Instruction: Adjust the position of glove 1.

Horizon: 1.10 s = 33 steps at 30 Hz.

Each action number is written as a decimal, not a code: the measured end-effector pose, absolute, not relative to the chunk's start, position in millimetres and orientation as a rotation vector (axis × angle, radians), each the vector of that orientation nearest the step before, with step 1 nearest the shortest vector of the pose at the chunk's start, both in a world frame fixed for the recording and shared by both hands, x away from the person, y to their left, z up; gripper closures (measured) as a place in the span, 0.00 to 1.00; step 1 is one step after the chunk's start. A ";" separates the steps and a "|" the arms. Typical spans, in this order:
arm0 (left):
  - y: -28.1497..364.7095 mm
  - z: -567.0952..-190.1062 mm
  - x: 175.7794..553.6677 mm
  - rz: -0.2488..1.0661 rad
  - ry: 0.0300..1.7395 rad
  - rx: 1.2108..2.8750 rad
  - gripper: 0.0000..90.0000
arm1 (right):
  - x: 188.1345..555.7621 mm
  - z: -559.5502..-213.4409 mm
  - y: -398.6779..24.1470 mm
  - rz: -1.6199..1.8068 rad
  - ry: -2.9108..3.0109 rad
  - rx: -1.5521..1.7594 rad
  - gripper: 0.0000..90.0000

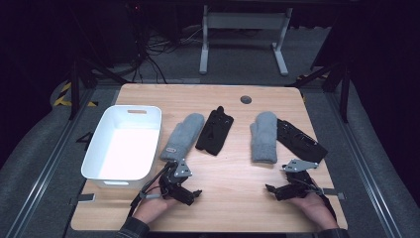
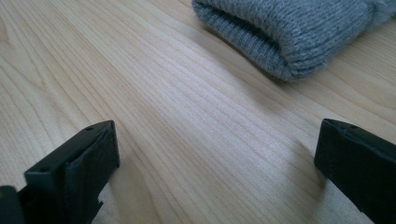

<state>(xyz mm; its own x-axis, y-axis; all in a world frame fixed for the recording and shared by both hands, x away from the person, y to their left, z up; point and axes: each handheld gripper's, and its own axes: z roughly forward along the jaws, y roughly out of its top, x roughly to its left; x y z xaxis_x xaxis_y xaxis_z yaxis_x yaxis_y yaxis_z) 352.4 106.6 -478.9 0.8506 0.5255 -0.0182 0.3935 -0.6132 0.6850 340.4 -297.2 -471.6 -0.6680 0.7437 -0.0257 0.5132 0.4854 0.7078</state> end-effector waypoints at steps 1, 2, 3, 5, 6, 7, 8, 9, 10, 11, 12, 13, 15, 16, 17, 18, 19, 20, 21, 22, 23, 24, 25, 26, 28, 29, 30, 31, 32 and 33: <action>106.7 -478.9 352.5 0.239 0.664 2.307 0.00 | 340.4 -471.6 -297.3 0.983 2.406 1.058 0.00; 106.6 -478.9 352.4 0.240 0.664 2.306 0.00 | 340.4 -471.6 -297.3 0.983 2.407 1.057 0.00; 106.7 -478.9 352.4 0.239 0.664 2.307 0.00 | 340.4 -471.6 -297.3 0.983 2.407 1.057 0.00; 106.7 -478.9 352.4 0.239 0.663 2.307 0.00 | 340.4 -471.6 -297.3 0.983 2.406 1.057 0.00; 106.7 -478.9 352.4 0.239 0.663 2.307 0.00 | 340.4 -471.6 -297.3 0.983 2.406 1.057 0.00; 106.7 -478.9 352.4 0.239 0.663 2.307 0.00 | 340.2 -471.5 -297.5 0.984 2.406 1.057 0.01; 106.7 -478.9 352.4 0.238 0.664 2.307 0.00 | 340.2 -471.5 -297.5 0.984 2.406 1.057 0.01; 106.7 -478.9 352.4 0.238 0.663 2.307 0.00 | 340.1 -471.4 -298.0 0.985 2.402 1.053 0.02; 106.8 -478.9 352.5 0.238 0.662 2.307 0.00 | 339.8 -470.4 -298.6 0.984 2.407 1.051 0.07; 106.9 -479.0 352.6 0.237 0.660 2.306 0.00 | 339.3 -468.2 -299.4 0.981 2.416 1.048 0.12; 107.9 -478.9 353.0 0.231 0.649 2.309 0.00 | 338.6 -463.9 -300.9 0.997 2.420 1.043 0.21; 107.9 -478.9 353.0 0.231 0.649 2.309 0.00 | 338.6 -463.9 -300.9 0.997 2.420 1.043 0.21; 109.1 -477.8 354.7 0.225 0.634 2.324 0.00 | 339.1 -461.1 -301.0 1.011 2.415 1.065 0.25; 109.4 -478.1 355.4 0.222 0.635 2.322 0.00 | 339.5 -460.3 -300.9 1.013 2.415 1.062 0.28; 109.8 -478.2 356.0 0.221 0.629 2.322 0.00 | 339.8 -458.9 -300.6 1.018 2.413 1.061 0.30; 110.4 -478.3 356.7 0.222 0.626 2.321 0.00 | 340.3 -457.7 -300.4 1.023 2.411 1.062 0.32; 110.7 -478.2 357.0 0.221 0.626 2.322 0.00 | 341.4 -455.5 -300.4 1.027 2.407 1.062 0.35; 111.0 -478.2 357.4 0.223 0.630 2.321 0.00 | 342.0 -454.4 -300.3 1.034 2.404 1.061 0.39; 110.9 -478.2 357.8 0.224 0.631 2.321 0.00 | 343.5 -452.8 -300.3 1.046 2.404 1.054 0.43; 110.8 -478.3 358.2 0.224 0.631 2.319 0.00 | 344.8 -451.7 -300.2 1.040 2.404 1.049 0.46; 110.9 -478.6 358.4 0.226 0.630 2.316 0.00 | 347.2 -450.5 -300.7 1.032 2.400 1.046 0.54; 110.9 -479.0 358.5 0.227 0.629 2.312 0.00 | 349.1 -448.6 -301.7 1.043 2.402 1.054 0.60; 110.9 -479.0 358.5 0.227 0.629 2.312 0.00 | 349.1 -448.6 -301.7 1.043 2.402 1.054 0.60; 110.9 -479.0 358.5 0.227 0.629 2.312 0.00 | 350.3 -446.9 -302.3 1.052 2.402 1.055 0.65; 111.0 -479.0 358.5 0.227 0.629 2.312 0.00 | 352.1 -443.8 -302.9 1.066 2.391 1.054 0.71; 111.0 -479.0 358.6 0.226 0.628 2.312 0.00 | 355.4 -440.2 -303.5 1.086 2.387 1.053 0.79; 111.0 -479.0 358.6 0.227 0.628 2.312 0.00 | 357.4 -437.4 -303.2 1.087 2.390 1.048 0.85; 111.0 -479.0 358.4 0.226 0.630 2.311 0.00 | 358.2 -436.2 -303.2 1.086 2.389 1.044 0.88; 111.0 -479.0 358.3 0.226 0.630 2.311 0.00 | 359.2 -434.5 -303.4 1.096 2.389 1.043 0.92; 111.0 -479.0 358.4 0.226 0.630 2.311 0.00 | 361.3 -431.1 -302.9 1.113 2.390 1.041 0.99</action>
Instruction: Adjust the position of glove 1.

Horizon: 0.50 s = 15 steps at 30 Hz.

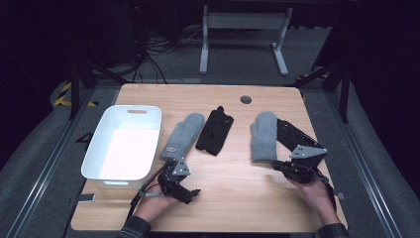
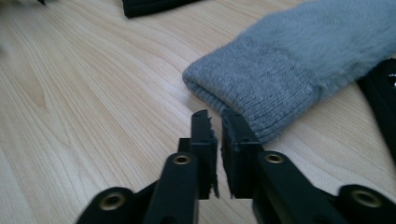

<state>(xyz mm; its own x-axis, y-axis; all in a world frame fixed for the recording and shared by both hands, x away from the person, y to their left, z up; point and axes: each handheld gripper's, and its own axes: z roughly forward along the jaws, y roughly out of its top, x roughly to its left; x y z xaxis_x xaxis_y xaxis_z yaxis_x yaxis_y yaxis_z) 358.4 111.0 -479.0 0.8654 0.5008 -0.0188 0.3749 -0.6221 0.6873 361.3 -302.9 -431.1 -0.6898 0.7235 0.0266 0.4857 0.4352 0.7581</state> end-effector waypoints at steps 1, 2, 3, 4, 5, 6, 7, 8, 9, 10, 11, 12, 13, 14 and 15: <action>111.0 -479.0 358.4 0.225 0.630 2.311 0.00 | 361.3 -431.1 -302.9 1.113 2.390 1.041 0.99; 111.1 -479.0 358.4 0.225 0.629 2.311 0.00 | 361.9 -429.9 -302.5 1.115 2.383 1.034 0.99; 111.1 -479.0 358.4 0.225 0.629 2.311 0.00 | 363.1 -428.3 -301.9 1.120 2.373 1.032 1.00; 111.1 -479.0 358.6 0.226 0.627 2.312 0.00 | 364.4 -427.7 -301.7 1.126 2.374 1.035 1.00; 111.1 -479.0 358.7 0.226 0.628 2.312 0.00 | 366.7 -426.9 -301.0 1.124 2.381 1.034 1.00; 111.1 -478.9 358.7 0.225 0.628 2.312 0.00 | 370.7 -425.7 -299.6 1.124 2.382 1.035 1.00; 111.1 -478.9 358.7 0.225 0.628 2.312 0.00 | 370.7 -425.7 -299.6 1.124 2.382 1.035 1.00; 111.0 -478.9 358.7 0.225 0.630 2.312 0.00 | 374.9 -423.6 -297.4 1.118 2.388 1.030 1.00; 111.0 -478.9 358.7 0.225 0.630 2.311 0.00 | 376.7 -422.9 -296.6 1.121 2.387 1.028 1.00; 111.0 -478.9 358.7 0.225 0.630 2.311 0.00 | 376.7 -422.9 -296.6 1.121 2.387 1.028 1.00; 110.9 -479.0 358.8 0.225 0.630 2.311 0.00 | 379.0 -422.0 -295.3 1.126 2.386 1.024 1.00; 110.8 -479.0 358.9 0.226 0.631 2.311 0.00 | 381.8 -421.1 -293.8 1.119 2.386 1.018 1.00; 110.8 -479.0 358.9 0.226 0.630 2.311 0.00 | 383.6 -420.3 -293.0 1.114 2.386 1.021 1.00; 110.9 -479.0 358.9 0.226 0.630 2.311 0.00 | 385.2 -419.9 -292.4 1.127 2.384 1.021 1.00; 110.9 -479.0 358.8 0.226 0.630 2.311 0.00 | 386.9 -419.1 -292.1 1.128 2.384 1.024 1.00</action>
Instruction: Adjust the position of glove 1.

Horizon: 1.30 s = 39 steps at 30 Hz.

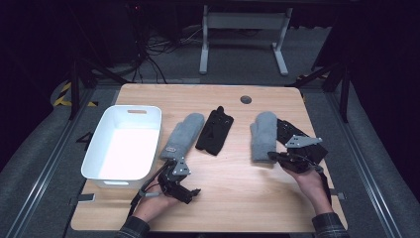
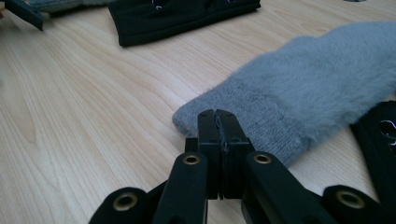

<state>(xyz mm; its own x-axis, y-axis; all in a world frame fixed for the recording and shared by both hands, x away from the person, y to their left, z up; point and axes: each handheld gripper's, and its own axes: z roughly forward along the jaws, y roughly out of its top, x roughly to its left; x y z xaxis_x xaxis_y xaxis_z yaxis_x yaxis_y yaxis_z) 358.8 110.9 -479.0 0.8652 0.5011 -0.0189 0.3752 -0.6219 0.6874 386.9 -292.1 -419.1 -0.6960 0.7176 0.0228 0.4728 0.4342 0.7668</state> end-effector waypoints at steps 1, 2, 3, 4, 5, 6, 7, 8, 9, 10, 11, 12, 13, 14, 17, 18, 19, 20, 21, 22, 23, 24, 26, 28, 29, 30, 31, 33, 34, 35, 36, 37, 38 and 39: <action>110.9 -479.0 358.7 0.226 0.630 2.311 0.00 | 388.7 -418.3 -291.6 1.130 2.386 1.026 1.00; 111.0 -478.9 358.8 0.226 0.630 2.312 0.00 | 390.1 -417.8 -291.2 1.135 2.385 1.027 1.00; 111.0 -479.0 358.7 0.226 0.630 2.311 0.00 | 392.2 -417.2 -290.7 1.146 2.384 1.029 1.00; 111.0 -479.0 358.7 0.226 0.630 2.311 0.00 | 395.1 -416.7 -289.5 1.145 2.384 1.032 1.00; 111.0 -479.0 358.7 0.226 0.630 2.311 0.00 | 397.7 -416.6 -288.5 1.139 2.384 1.034 1.00; 111.0 -478.9 358.7 0.226 0.630 2.312 0.00 | 400.3 -417.1 -287.6 1.141 2.381 1.034 1.00; 111.0 -479.0 358.7 0.226 0.631 2.311 0.00 | 402.8 -417.6 -287.2 1.138 2.380 1.036 1.00; 111.0 -479.0 358.7 0.226 0.630 2.311 0.00 | 405.7 -418.3 -286.8 1.139 2.376 1.040 1.00; 111.0 -479.0 358.7 0.226 0.630 2.311 0.00 | 407.8 -418.6 -286.9 1.137 2.376 1.042 1.00; 111.0 -479.0 358.7 0.226 0.631 2.311 0.00 | 411.2 -418.8 -287.2 1.137 2.369 1.049 1.00; 111.0 -479.0 358.7 0.226 0.630 2.311 0.00 | 413.9 -419.0 -287.8 1.139 2.365 1.056 1.00; 111.0 -479.0 358.7 0.227 0.630 2.311 0.00 | 416.7 -419.4 -288.3 1.137 2.357 1.061 1.00; 110.9 -479.0 358.7 0.226 0.631 2.311 0.00 | 421.3 -420.5 -289.4 1.119 2.343 1.077 1.00; 110.9 -479.0 358.7 0.226 0.631 2.311 0.00 | 421.3 -420.5 -289.4 1.119 2.343 1.077 1.00; 111.0 -479.0 358.7 0.227 0.630 2.311 0.00 | 430.4 -423.6 -290.3 1.125 2.330 1.104 1.00; 111.0 -479.0 358.7 0.226 0.630 2.311 0.00 | 433.1 -424.9 -289.5 1.119 2.334 1.107 1.00; 111.0 -479.0 358.7 0.227 0.630 2.311 0.00 | 435.9 -426.2 -288.2 1.114 2.332 1.109 1.00; 111.0 -479.0 358.7 0.227 0.631 2.311 0.00 | 438.2 -427.7 -287.0 1.121 2.329 1.109 1.00; 111.0 -478.9 358.8 0.227 0.630 2.311 0.00 | 440.5 -429.5 -285.8 1.120 2.326 1.110 1.00; 111.0 -478.9 358.8 0.226 0.630 2.311 0.00 | 442.4 -431.6 -285.0 1.097 2.326 1.111 1.00; 111.0 -479.0 358.7 0.227 0.630 2.311 0.00 | 444.2 -434.6 -284.4 1.074 2.330 1.113 1.00; 111.0 -479.0 358.7 0.227 0.631 2.311 0.00 | 445.9 -437.6 -284.7 1.061 2.340 1.119 1.00; 111.0 -479.0 358.8 0.227 0.630 2.311 0.00 | 448.4 -442.1 -285.6 1.047 2.355 1.135 1.00; 111.0 -479.0 358.7 0.227 0.630 2.311 0.00 | 449.4 -444.8 -284.9 1.038 2.364 1.138 1.00; 111.0 -479.0 358.7 0.226 0.630 2.311 0.00 | 449.2 -445.9 -283.9 1.030 2.367 1.131 1.00; 111.0 -479.0 358.7 0.227 0.630 2.311 0.00 | 448.8 -446.3 -282.8 1.022 2.367 1.125 1.00; 110.9 -479.0 358.6 0.228 0.632 2.311 0.00 | 448.3 -446.4 -282.0 1.017 2.369 1.120 1.00; 111.0 -478.9 358.6 0.229 0.632 2.312 0.00 | 447.2 -446.4 -281.4 1.018 2.382 1.114 1.00; 110.9 -479.0 358.5 0.227 0.633 2.311 0.00 | 446.6 -446.4 -281.4 1.022 2.388 1.113 1.00; 111.0 -479.0 358.5 0.227 0.633 2.311 0.00 | 445.9 -446.5 -281.1 1.024 2.392 1.107 1.00; 111.0 -478.9 358.5 0.226 0.633 2.311 0.00 | 444.9 -446.4 -280.6 1.024 2.398 1.103 1.00; 111.0 -478.9 358.5 0.226 0.633 2.311 0.00 | 443.8 -446.2 -280.0 1.025 2.404 1.102 1.00; 111.0 -478.9 358.5 0.226 0.633 2.311 0.00 | 441.2 -446.1 -278.7 1.022 2.414 1.089 1.00; 111.0 -478.9 358.5 0.226 0.633 2.311 0.00 | 441.2 -446.1 -278.7 1.022 2.414 1.089 1.00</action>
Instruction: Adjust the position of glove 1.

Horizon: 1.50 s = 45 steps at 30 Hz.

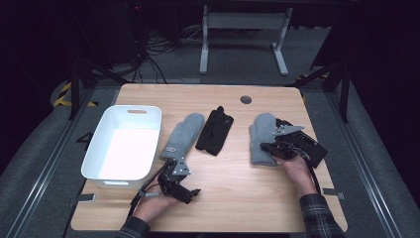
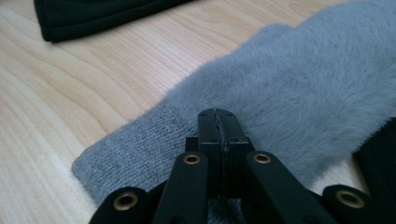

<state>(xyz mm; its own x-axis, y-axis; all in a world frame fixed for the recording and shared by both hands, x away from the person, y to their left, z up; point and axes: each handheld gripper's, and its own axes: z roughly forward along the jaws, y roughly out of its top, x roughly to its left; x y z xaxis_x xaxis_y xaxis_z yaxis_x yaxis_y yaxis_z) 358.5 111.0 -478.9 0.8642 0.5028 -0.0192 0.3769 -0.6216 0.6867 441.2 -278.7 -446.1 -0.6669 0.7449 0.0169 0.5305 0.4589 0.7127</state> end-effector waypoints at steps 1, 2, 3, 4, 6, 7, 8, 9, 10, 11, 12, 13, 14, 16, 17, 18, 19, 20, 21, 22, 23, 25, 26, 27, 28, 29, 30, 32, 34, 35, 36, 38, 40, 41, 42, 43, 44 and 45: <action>111.0 -478.9 358.5 0.226 0.633 2.311 0.00 | 440.2 -445.9 -278.2 1.021 2.419 1.082 1.00; 111.0 -478.9 358.5 0.226 0.633 2.311 0.00 | 438.6 -445.8 -277.2 1.019 2.423 1.076 1.00; 111.0 -478.9 358.5 0.226 0.633 2.311 0.00 | 437.3 -445.7 -276.6 1.019 2.433 1.066 1.00; 111.0 -478.9 358.5 0.226 0.634 2.311 0.00 | 434.0 -445.3 -275.3 1.013 2.441 1.058 1.00; 111.0 -478.9 358.5 0.226 0.634 2.311 0.00 | 430.6 -445.3 -274.6 1.017 2.449 1.056 1.00; 111.0 -478.9 358.4 0.226 0.634 2.311 0.00 | 430.6 -445.3 -274.6 1.017 2.449 1.056 1.00; 111.0 -478.9 358.4 0.225 0.635 2.311 0.00 | 429.2 -445.3 -274.4 1.020 2.451 1.054 1.00; 111.0 -478.9 358.5 0.226 0.633 2.311 0.00 | 426.5 -445.4 -273.9 1.024 2.457 1.053 1.00; 111.0 -478.9 358.4 0.225 0.634 2.311 0.00 | 424.0 -445.2 -273.5 1.025 2.465 1.051 1.00; 111.0 -478.9 358.5 0.225 0.633 2.311 0.00 | 418.7 -445.1 -272.2 1.024 2.475 1.046 1.00; 111.0 -478.9 358.4 0.226 0.634 2.311 0.00 | 418.7 -445.1 -272.2 1.024 2.475 1.046 1.00; 111.0 -478.9 358.4 0.227 0.634 2.312 0.00 | 415.7 -445.0 -271.4 1.028 2.480 1.046 1.00; 110.9 -478.9 358.4 0.227 0.635 2.311 0.00 | 412.2 -444.9 -270.6 1.025 2.491 1.034 1.00; 111.0 -478.9 358.4 0.227 0.634 2.312 0.00 | 406.8 -444.6 -268.7 1.022 2.502 1.020 1.00; 111.0 -478.8 358.4 0.226 0.635 2.312 0.00 | 404.2 -444.6 -267.5 1.023 2.506 1.020 1.00; 111.0 -478.9 358.3 0.226 0.637 2.312 0.00 | 401.5 -444.5 -266.7 1.023 2.512 1.011 1.00; 110.9 -478.9 358.2 0.226 0.638 2.311 0.00 | 398.6 -444.2 -265.8 1.019 2.519 1.007 1.00; 111.0 -478.9 358.2 0.227 0.638 2.311 0.00 | 395.8 -444.2 -264.9 1.017 2.523 0.998 1.00; 110.9 -478.9 358.1 0.226 0.638 2.311 0.00 | 391.4 -444.0 -263.9 1.014 2.531 0.990 1.00; 111.0 -478.9 358.1 0.227 0.638 2.311 0.00 | 389.3 -443.9 -263.5 1.014 2.533 0.987 1.00; 110.9 -478.9 358.1 0.227 0.638 2.311 0.00 | 386.6 -443.8 -263.4 1.012 2.539 0.981 1.00; 111.0 -478.9 358.1 0.227 0.638 2.311 0.00 | 381.9 -443.8 -263.0 1.015 2.546 0.978 1.00; 110.9 -478.9 358.1 0.227 0.639 2.310 0.00 | 379.8 -443.8 -262.9 1.016 2.551 0.978 1.00; 110.9 -478.9 358.1 0.227 0.639 2.311 0.00 | 374.3 -443.6 -263.0 1.022 2.561 0.978 1.00; 110.9 -478.9 358.1 0.227 0.639 2.311 0.00 | 372.2 -443.5 -263.1 1.022 2.565 0.975 1.00; 110.9 -478.9 358.1 0.227 0.638 2.310 0.00 | 368.5 -443.6 -263.2 1.026 2.568 0.971 1.00; 110.9 -478.9 358.1 0.227 0.638 2.310 0.00 | 368.5 -443.6 -263.2 1.026 2.568 0.971 1.00; 110.9 -478.9 358.1 0.227 0.639 2.310 0.00 | 361.7 -443.7 -263.4 1.032 2.579 0.963 1.00; 110.9 -478.9 358.1 0.227 0.639 2.310 0.00 | 352.3 -443.6 -264.3 1.039 2.597 0.958 1.00; 110.9 -478.9 358.1 0.227 0.639 2.310 0.00 | 350.1 -443.8 -264.6 1.042 2.600 0.949 1.00; 111.0 -478.9 358.1 0.227 0.639 2.311 0.00 | 350.1 -443.8 -264.6 1.042 2.600 0.949 1.00; 110.9 -478.9 358.1 0.226 0.639 2.310 0.00 | 341.9 -443.7 -265.3 1.048 2.613 0.948 1.00; 111.0 -478.9 358.1 0.227 0.639 2.311 0.00 | 337.0 -443.6 -265.7 1.048 2.617 0.938 1.00; 110.9 -478.9 358.1 0.227 0.639 2.310 0.00 | 334.8 -443.4 -265.8 1.048 2.617 0.933 1.00; 111.0 -478.9 358.1 0.227 0.639 2.311 0.00 | 333.1 -442.5 -265.8 1.052 2.614 0.930 1.00; 110.9 -478.9 358.1 0.227 0.639 2.310 0.00 | 332.1 -440.9 -265.9 1.061 2.608 0.926 1.00; 110.9 -478.9 358.1 0.227 0.639 2.310 0.00 | 331.8 -438.6 -266.1 1.071 2.602 0.923 1.00; 110.9 -478.9 358.1 0.227 0.639 2.310 0.00 | 332.3 -436.3 -266.6 1.075 2.593 0.922 1.00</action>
<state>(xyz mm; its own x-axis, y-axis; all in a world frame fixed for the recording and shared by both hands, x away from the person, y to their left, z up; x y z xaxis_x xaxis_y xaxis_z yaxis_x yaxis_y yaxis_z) 358.1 110.9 -478.9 0.8618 0.5068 -0.0202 0.3807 -0.6200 0.6861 332.3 -266.6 -436.3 -0.7894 0.6108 0.0615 0.4751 0.5445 0.6912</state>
